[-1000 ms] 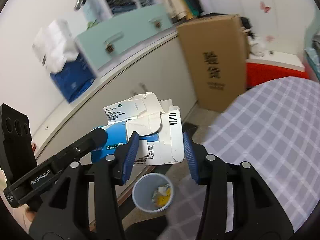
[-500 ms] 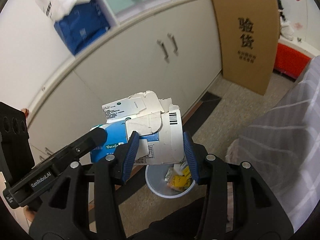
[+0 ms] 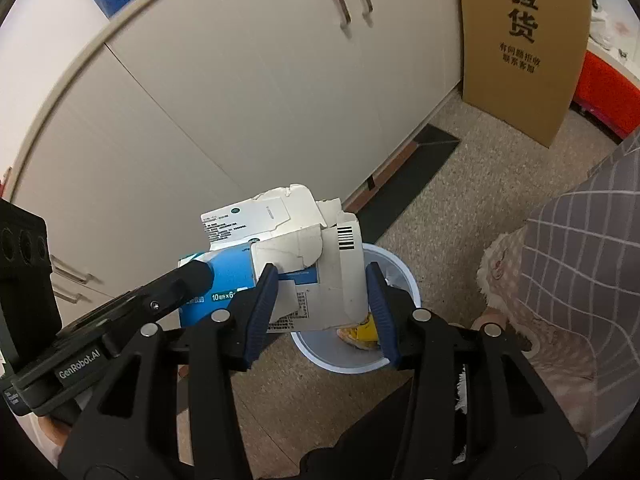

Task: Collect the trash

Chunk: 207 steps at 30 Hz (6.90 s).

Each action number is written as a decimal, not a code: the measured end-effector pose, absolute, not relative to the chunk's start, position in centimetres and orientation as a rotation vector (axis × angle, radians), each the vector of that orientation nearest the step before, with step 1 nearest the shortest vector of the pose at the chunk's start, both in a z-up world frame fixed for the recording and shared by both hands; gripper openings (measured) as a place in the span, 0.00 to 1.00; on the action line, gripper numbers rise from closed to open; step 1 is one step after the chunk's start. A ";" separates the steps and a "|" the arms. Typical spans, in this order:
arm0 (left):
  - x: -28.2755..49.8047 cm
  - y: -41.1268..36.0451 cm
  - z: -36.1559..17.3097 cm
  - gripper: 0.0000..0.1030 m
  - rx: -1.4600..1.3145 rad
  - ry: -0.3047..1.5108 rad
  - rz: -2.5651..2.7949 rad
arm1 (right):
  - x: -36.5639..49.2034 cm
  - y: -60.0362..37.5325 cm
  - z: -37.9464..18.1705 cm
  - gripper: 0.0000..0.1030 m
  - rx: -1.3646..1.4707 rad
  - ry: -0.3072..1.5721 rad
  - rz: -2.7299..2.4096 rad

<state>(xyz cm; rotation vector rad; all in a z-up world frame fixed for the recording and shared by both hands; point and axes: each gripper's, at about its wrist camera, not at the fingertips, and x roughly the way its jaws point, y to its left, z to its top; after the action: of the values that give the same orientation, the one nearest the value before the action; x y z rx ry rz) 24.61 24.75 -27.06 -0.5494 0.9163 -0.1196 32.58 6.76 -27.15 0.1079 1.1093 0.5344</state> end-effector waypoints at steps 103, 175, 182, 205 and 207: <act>-11.4 3.3 3.0 0.93 0.083 0.269 -0.115 | -17.1 -13.4 1.6 0.94 0.029 0.171 -0.089; -12.8 3.2 2.7 0.93 0.074 0.259 -0.136 | -16.9 -12.2 0.3 0.94 0.035 0.207 -0.079; -12.6 3.4 2.6 0.93 0.073 0.257 -0.138 | -16.9 -12.1 0.1 0.94 0.034 0.208 -0.077; -12.5 3.5 2.7 0.93 0.074 0.259 -0.139 | -16.8 -12.2 -0.3 0.94 0.036 0.217 -0.074; -12.5 3.5 2.7 0.93 0.074 0.260 -0.139 | -16.8 -12.3 -0.4 0.94 0.036 0.217 -0.074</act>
<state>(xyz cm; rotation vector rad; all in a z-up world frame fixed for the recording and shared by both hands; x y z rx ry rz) -12.47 3.54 2.74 0.0745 0.2597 -0.1388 -16.79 -12.29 -0.38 0.0364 0.2172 -0.0741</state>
